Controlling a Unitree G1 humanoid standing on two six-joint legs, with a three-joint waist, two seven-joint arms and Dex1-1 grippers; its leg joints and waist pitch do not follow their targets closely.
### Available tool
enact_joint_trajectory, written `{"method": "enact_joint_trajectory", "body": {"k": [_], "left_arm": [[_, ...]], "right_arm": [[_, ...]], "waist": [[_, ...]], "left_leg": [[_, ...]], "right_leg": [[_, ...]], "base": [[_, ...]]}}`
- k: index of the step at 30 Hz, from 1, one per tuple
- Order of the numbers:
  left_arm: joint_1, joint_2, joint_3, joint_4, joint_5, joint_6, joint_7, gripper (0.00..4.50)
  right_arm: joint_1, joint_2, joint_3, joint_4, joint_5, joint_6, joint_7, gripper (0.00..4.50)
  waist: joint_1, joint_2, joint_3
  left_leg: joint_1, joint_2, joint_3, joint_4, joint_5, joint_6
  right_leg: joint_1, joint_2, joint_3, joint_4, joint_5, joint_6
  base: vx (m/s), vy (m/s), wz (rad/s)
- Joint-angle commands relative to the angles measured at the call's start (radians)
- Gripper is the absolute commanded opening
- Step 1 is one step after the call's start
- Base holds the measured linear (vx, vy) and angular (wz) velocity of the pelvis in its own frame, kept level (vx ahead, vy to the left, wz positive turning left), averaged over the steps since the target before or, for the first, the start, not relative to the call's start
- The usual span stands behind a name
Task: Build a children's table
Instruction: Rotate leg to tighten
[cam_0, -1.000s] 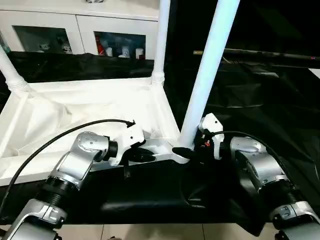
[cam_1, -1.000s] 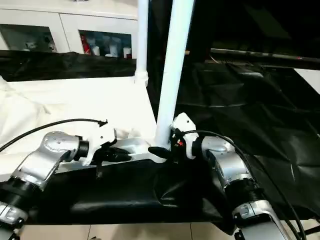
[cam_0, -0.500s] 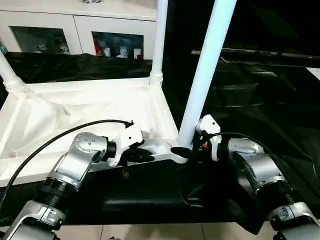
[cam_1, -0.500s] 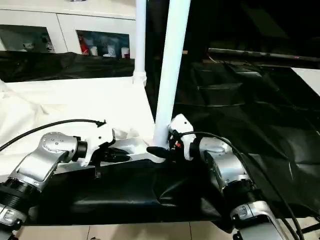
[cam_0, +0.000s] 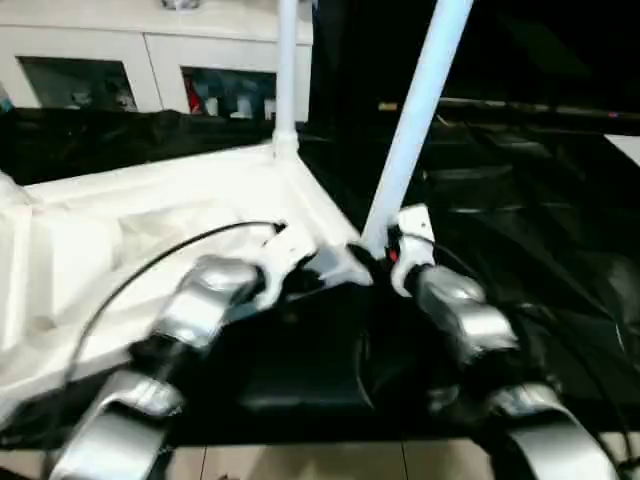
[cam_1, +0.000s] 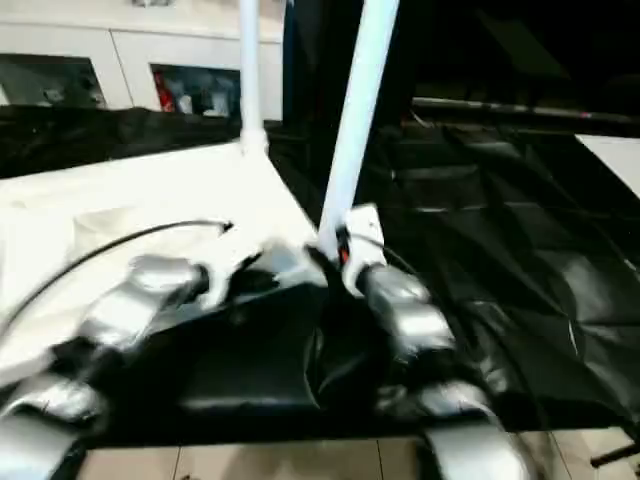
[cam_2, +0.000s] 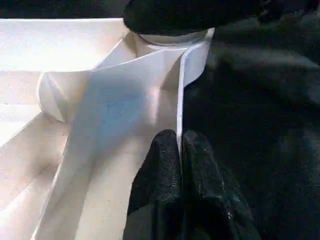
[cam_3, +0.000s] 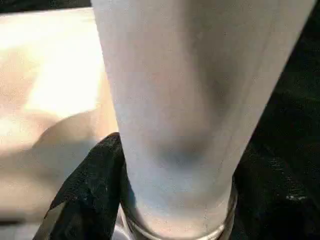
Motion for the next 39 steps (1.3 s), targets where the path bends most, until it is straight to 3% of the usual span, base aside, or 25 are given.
{"method": "enact_joint_trajectory", "body": {"k": [1, 4, 5, 6, 7, 11, 12, 15, 17, 21, 24, 30, 39], "left_arm": [[-0.007, -0.021, 0.063, 0.032, -0.013, -0.007, 0.112, 0.00], [0.001, -0.026, 0.051, 0.027, -0.007, -0.017, 0.097, 0.00], [0.009, -0.025, 0.048, 0.021, -0.009, -0.022, 0.089, 0.00], [0.009, -0.025, 0.048, 0.021, -0.009, -0.022, 0.089, 0.00], [0.010, -0.024, 0.047, 0.020, -0.010, -0.024, 0.087, 0.00], [0.016, -0.019, 0.048, 0.023, -0.017, -0.042, 0.076, 0.00], [0.019, -0.012, 0.050, 0.025, -0.021, -0.051, 0.067, 0.00], [0.042, 0.018, 0.047, -0.009, -0.030, -0.076, 0.015, 0.00], [0.045, 0.023, 0.047, -0.014, -0.032, -0.076, 0.008, 0.00], [0.077, 0.067, 0.041, -0.061, -0.047, -0.095, -0.067, 0.00], [0.130, 0.128, 0.019, -0.144, -0.087, -0.140, -0.213, 0.00], [0.176, 0.196, -0.002, -0.252, -0.148, -0.103, -0.379, 0.00], [0.191, 0.218, -0.010, -0.296, -0.160, -0.084, -0.436, 0.00]], "right_arm": [[0.008, 0.025, -0.022, 0.082, 0.015, -0.012, -0.064, 2.68], [-0.013, 0.042, -0.026, 0.105, 0.003, -0.037, -0.067, 2.68], [-0.018, 0.047, -0.028, 0.111, 0.001, -0.050, -0.054, 2.68], [-0.018, 0.047, -0.028, 0.111, 0.001, -0.050, -0.054, 2.68], [-0.019, 0.048, -0.030, 0.111, 0.003, -0.059, -0.049, 3.23], [-0.028, 0.050, -0.040, 0.122, 0.012, -0.094, -0.020, 3.52], [-0.038, 0.041, -0.033, 0.135, 0.003, -0.135, 0.009, 3.64], [-0.013, -0.005, 0.006, 0.055, -0.007, -0.159, 0.151, 3.84], [-0.008, -0.013, 0.011, 0.040, -0.008, -0.159, 0.172, 3.95], [0.050, -0.111, 0.073, -0.094, -0.014, -0.121, 0.369, 4.39], [0.100, -0.234, 0.133, -0.181, -0.037, -0.101, 0.548, 4.39], [0.157, -0.338, 0.199, -0.309, -0.019, -0.030, 0.783, 4.39], [0.155, -0.330, 0.220, -0.313, -0.030, -0.023, 0.792, 4.39]], "waist": [[-0.001, 0.002, -0.061], [0.001, -0.001, -0.061], [0.001, -0.010, -0.063], [0.001, -0.006, -0.060], [0.001, -0.006, -0.059], [-0.002, -0.006, -0.058], [-0.004, -0.008, -0.058], [-0.005, -0.012, -0.058], [-0.006, -0.013, -0.059], [-0.007, -0.016, -0.060], [-0.002, -0.014, -0.060], [0.003, -0.012, -0.058], [0.007, -0.013, -0.057]], "left_leg": [[-0.004, 0.024, -0.004, -0.069, -0.155, -0.006], [-0.010, 0.022, -0.002, -0.068, -0.117, 0.014], [-0.012, 0.022, -0.001, -0.066, -0.103, 0.025], [-0.012, 0.022, -0.001, -0.067, -0.104, 0.032], [-0.010, 0.022, 0.000, -0.068, -0.110, 0.033], [-0.013, 0.023, -0.001, -0.069, -0.131, 0.035], [-0.012, 0.024, -0.001, -0.069, -0.138, 0.033], [-0.016, 0.024, -0.002, -0.068, -0.129, 0.048], [-0.019, 0.024, -0.001, -0.065, -0.106, 0.060], [-0.019, 0.022, 0.000, -0.062, -0.077, 0.087], [-0.017, 0.026, -0.001, -0.061, -0.065, 0.101], [-0.013, 0.029, 0.001, -0.062, -0.083, 0.102], [-0.013, 0.028, 0.001, -0.063, -0.085, 0.077]], "right_leg": [[0.050, -0.075, 0.062, -0.085, -0.260, -0.130], [0.055, -0.073, 0.063, -0.077, -0.174, -0.138], [0.058, -0.074, 0.062, -0.073, -0.160, -0.142], [0.056, -0.075, 0.062, -0.076, -0.168, -0.142], [0.055, -0.074, 0.062, -0.077, -0.178, -0.140], [0.056, -0.076, 0.062, -0.081, -0.220, -0.133], [0.053, -0.076, 0.060, -0.084, -0.235, -0.131], [0.058, -0.077, 0.060, -0.082, -0.234, -0.128], [0.059, -0.076, 0.061, -0.079, -0.206, -0.134], [0.061, -0.073, 0.060, -0.076, -0.169, -0.146], [0.061, -0.073, 0.060, -0.074, -0.155, -0.155], [0.057, -0.070, 0.061, -0.072, -0.151, -0.177], [0.056, -0.071, 0.062, -0.073, -0.169, -0.178]], "base": [[0.000, 0.000, 0.00], [0.000, 0.000, 0.00], [0.000, 0.000, 0.00], [0.000, 0.000, 0.00], [0.000, 0.000, 0.00], [0.000, 0.000, 0.00], [0.000, 0.000, 0.00], [0.000, 0.000, 0.00], [0.000, 0.000, 0.00], [0.000, 0.000, 0.00], [0.000, 0.000, 0.00], [0.000, 0.000, 0.00], [0.000, 0.000, 0.00]]}}
